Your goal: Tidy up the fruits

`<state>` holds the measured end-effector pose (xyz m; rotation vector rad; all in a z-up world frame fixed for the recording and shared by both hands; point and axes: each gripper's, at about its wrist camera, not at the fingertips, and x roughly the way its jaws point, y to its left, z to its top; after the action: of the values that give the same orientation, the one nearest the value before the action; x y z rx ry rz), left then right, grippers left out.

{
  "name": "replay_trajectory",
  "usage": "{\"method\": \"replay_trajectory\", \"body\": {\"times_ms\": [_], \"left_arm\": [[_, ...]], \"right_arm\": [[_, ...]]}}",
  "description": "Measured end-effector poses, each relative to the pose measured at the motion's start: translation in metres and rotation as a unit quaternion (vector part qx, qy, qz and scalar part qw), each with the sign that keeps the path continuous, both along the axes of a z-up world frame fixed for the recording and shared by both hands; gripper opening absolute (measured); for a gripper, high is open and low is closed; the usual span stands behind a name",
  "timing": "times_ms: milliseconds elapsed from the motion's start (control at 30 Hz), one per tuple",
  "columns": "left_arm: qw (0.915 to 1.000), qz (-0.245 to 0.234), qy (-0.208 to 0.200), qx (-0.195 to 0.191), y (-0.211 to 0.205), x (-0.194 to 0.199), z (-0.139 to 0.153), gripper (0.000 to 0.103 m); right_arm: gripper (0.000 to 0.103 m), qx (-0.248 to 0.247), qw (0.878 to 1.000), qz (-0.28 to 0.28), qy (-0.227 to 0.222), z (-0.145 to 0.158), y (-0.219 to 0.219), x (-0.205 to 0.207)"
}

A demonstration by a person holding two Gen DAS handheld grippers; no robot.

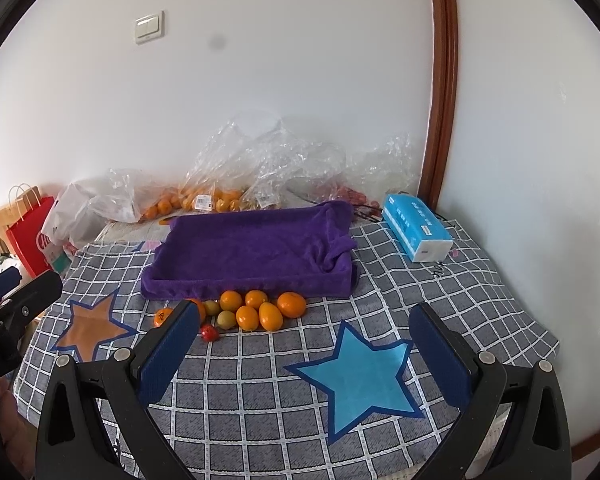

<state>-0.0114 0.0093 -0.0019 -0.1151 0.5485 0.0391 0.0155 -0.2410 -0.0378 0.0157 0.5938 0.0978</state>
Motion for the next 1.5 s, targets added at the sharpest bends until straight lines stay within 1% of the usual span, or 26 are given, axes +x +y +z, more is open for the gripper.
{"method": "replay_trajectory", "body": {"times_ms": [267,500,667,867,1000,1067,1133,1233,1300,1500], "left_arm": [[1.0,0.003,-0.002,-0.001,0.001,0.0,0.001,0.102],[1.0,0.008,-0.001,-0.001,0.003,0.002,0.0,0.102],[0.9999,0.009,-0.003,-0.012,0.009,0.005,-0.003,0.102],[0.9997,0.012,0.01,-0.019,0.018,0.019,-0.016,0.102],[0.9998,0.014,0.01,-0.012,0.022,0.03,-0.027,0.101],[0.9996,0.027,0.008,-0.004,0.025,0.036,-0.033,0.101],[0.9994,0.031,0.011,-0.007,0.029,0.044,-0.039,0.101],[0.9991,0.026,0.031,-0.013,0.035,0.057,-0.05,0.101],[0.9986,0.026,0.044,-0.016,0.039,0.067,-0.057,0.101],[0.9964,0.03,0.075,-0.028,0.053,0.087,-0.083,0.101]], "right_arm": [[0.103,0.009,1.0,-0.002,0.0,-0.002,-0.004,0.0],[0.103,0.003,1.0,-0.005,-0.008,-0.003,-0.003,0.001],[0.103,-0.009,1.0,-0.004,-0.012,-0.006,0.0,0.008],[0.103,-0.017,1.0,-0.014,-0.017,-0.016,0.002,0.023],[0.102,-0.016,1.0,-0.015,0.0,-0.027,0.002,0.041],[0.099,-0.01,1.0,-0.006,0.014,-0.033,0.002,0.05],[0.099,-0.009,1.0,-0.005,0.016,-0.04,0.003,0.059],[0.099,-0.009,1.0,-0.002,0.021,-0.048,0.005,0.069],[0.099,0.002,1.0,0.005,0.03,-0.055,0.003,0.077],[0.099,0.028,0.997,0.011,0.073,-0.08,0.0,0.105]]}}
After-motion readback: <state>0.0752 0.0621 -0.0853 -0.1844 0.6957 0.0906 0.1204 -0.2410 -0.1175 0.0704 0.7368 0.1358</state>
